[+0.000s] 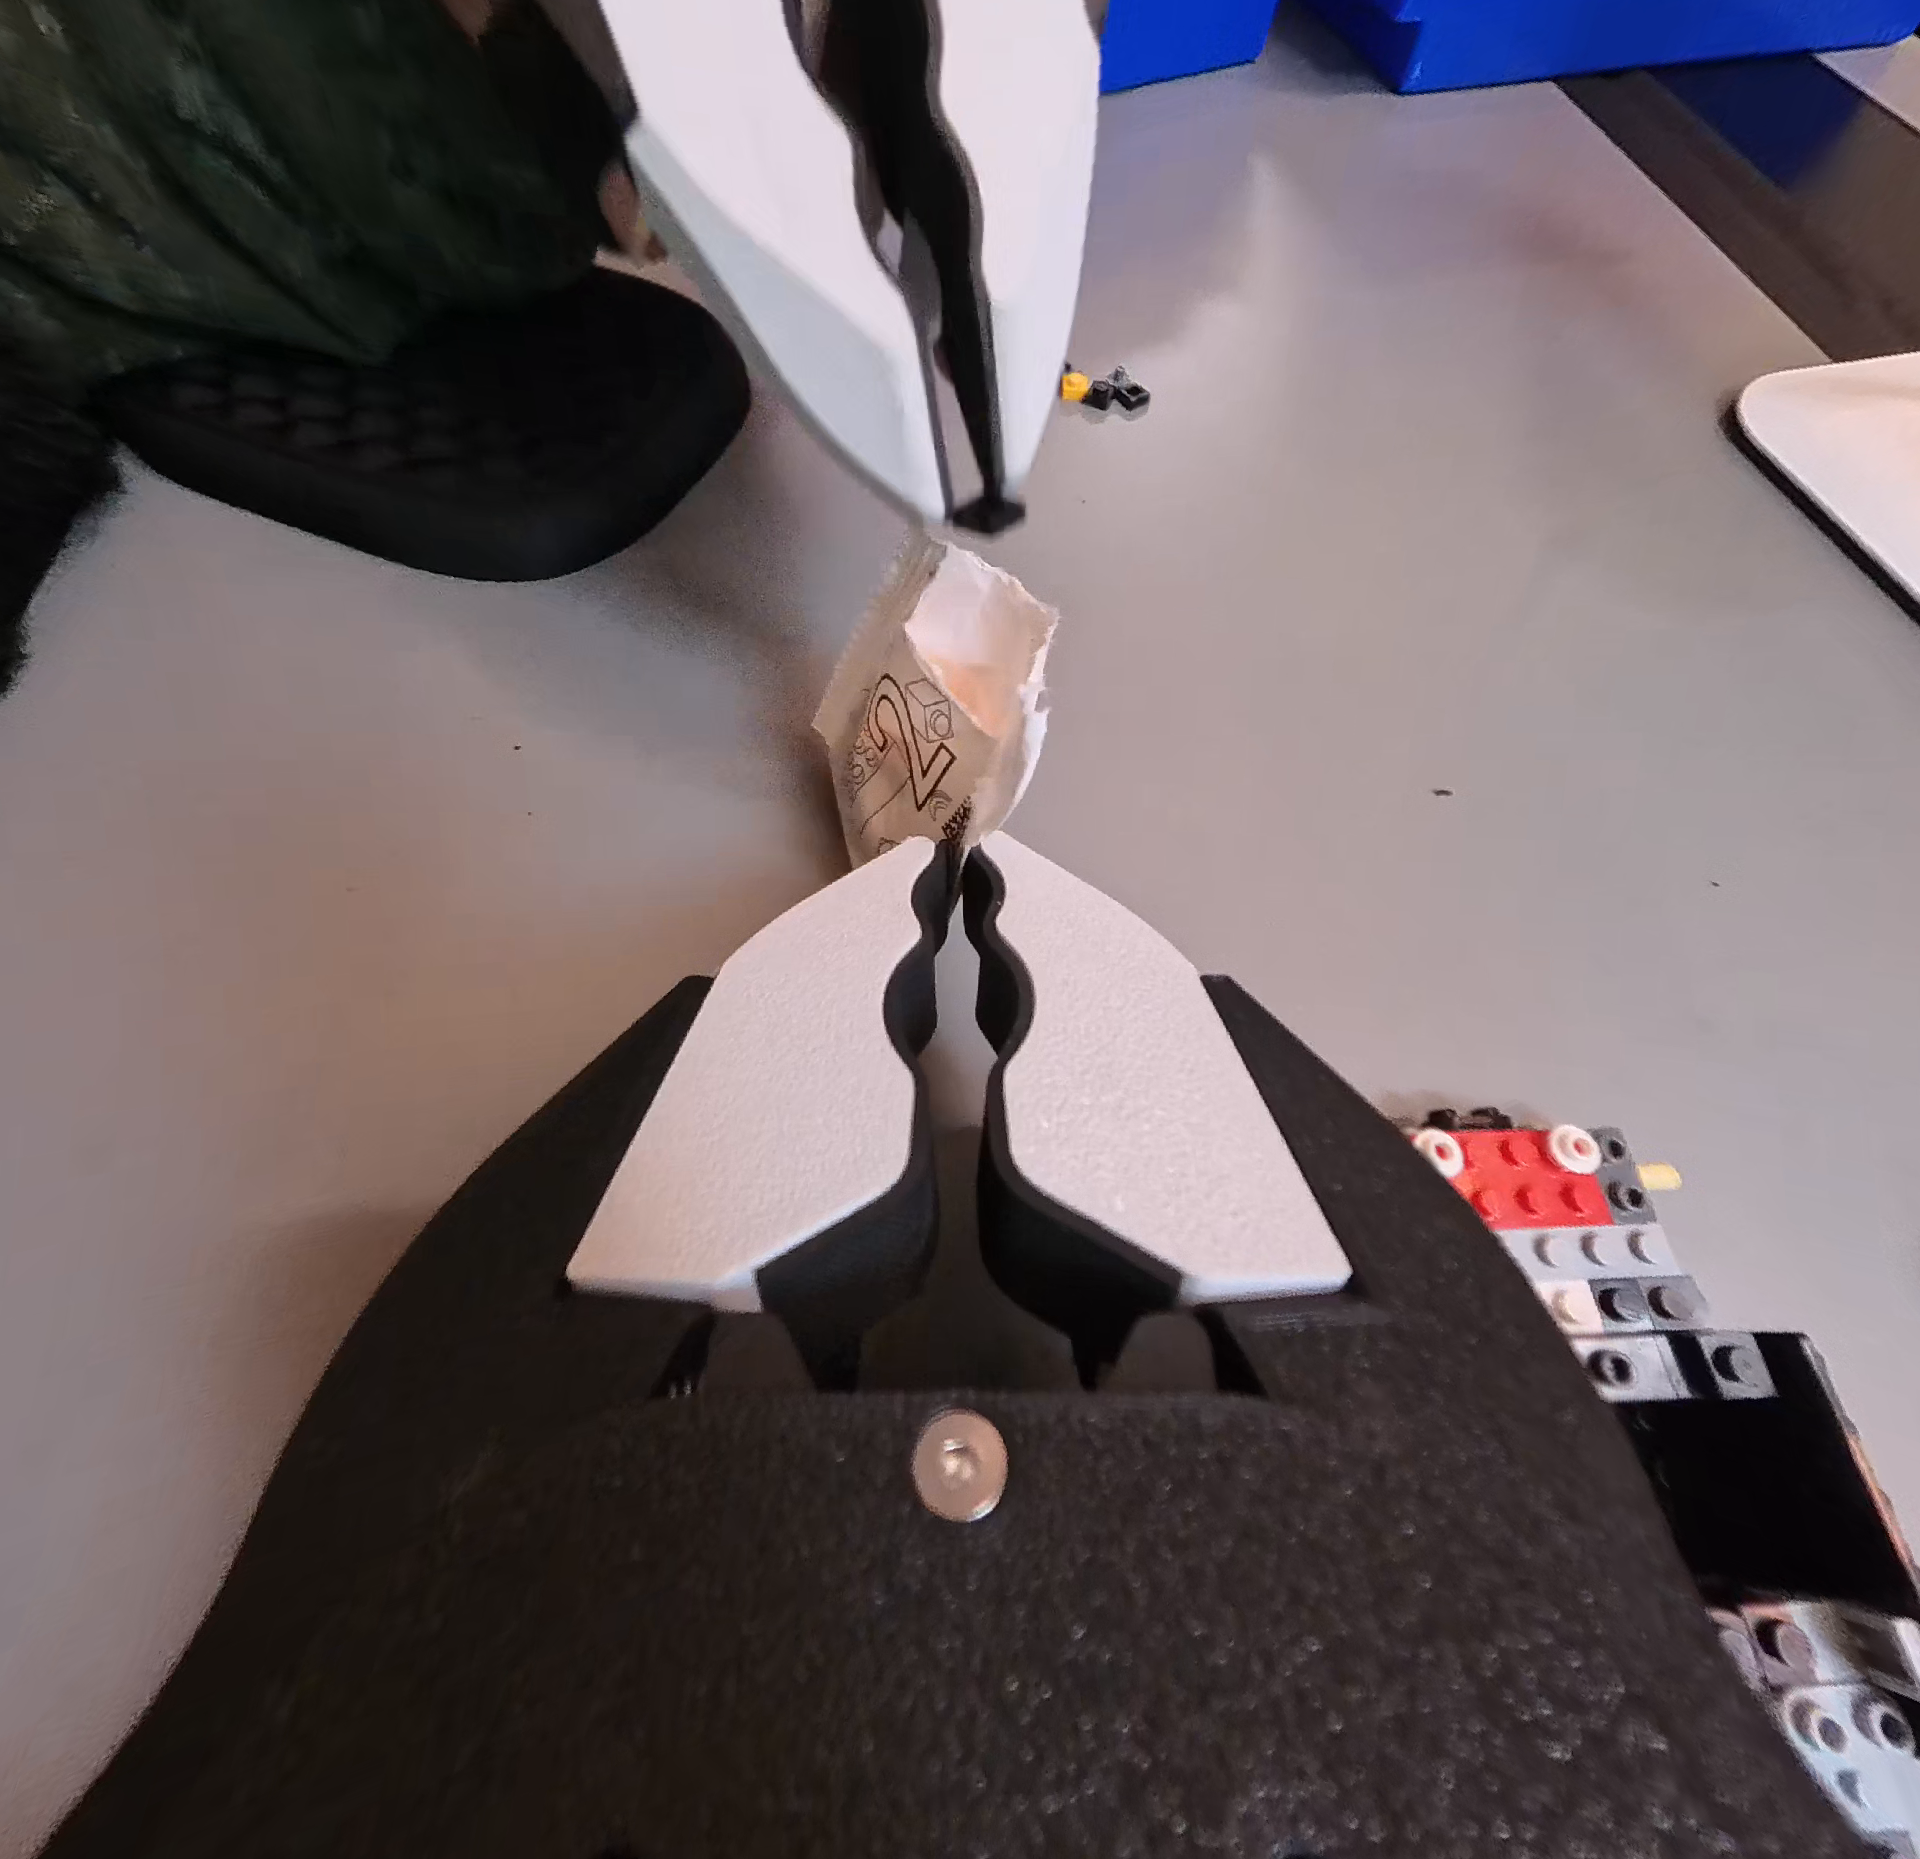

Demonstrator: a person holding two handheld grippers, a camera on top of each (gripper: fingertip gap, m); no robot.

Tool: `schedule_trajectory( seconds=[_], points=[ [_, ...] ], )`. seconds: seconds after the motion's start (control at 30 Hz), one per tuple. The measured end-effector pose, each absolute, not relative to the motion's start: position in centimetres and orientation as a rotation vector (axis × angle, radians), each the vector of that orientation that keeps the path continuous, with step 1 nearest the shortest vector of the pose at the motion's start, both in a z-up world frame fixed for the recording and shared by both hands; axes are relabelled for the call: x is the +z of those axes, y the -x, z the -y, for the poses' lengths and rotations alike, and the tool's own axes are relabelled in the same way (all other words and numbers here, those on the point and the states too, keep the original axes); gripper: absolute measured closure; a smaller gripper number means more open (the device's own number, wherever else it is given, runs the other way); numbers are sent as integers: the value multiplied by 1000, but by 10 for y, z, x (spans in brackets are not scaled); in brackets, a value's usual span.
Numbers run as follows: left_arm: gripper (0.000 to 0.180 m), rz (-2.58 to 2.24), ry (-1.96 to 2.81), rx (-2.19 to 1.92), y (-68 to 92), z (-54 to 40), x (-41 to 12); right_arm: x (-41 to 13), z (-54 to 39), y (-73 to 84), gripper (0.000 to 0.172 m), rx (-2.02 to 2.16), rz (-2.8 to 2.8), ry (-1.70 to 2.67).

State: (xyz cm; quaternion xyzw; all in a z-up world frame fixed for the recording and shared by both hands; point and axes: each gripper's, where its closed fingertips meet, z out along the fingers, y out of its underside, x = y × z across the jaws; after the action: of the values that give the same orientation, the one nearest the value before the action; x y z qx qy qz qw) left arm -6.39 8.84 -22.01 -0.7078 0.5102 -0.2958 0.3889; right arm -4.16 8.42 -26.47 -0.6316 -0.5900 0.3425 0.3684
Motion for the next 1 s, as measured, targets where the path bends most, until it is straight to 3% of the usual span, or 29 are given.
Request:
schedule_trajectory(
  seconds=[0.47, 0.63, 0.77, 1.0],
  points=[
    [163, -1384, 1792, -763, 74, -82, -230, -264, -83, 42, 170, 886, 1525, 1610],
    [163, -1145, 1888, -586, 127, -124, -219, -264, -83, 42, 170, 878, 1527, 1608],
    [154, -934, 2183, -370, 206, -151, -250, -264, -83, 42, 170, 883, 1525, 1610],
    [147, -902, 2435, -425, 228, -139, -293, -264, -83, 42, 170, 886, 1525, 1612]
  ],
)
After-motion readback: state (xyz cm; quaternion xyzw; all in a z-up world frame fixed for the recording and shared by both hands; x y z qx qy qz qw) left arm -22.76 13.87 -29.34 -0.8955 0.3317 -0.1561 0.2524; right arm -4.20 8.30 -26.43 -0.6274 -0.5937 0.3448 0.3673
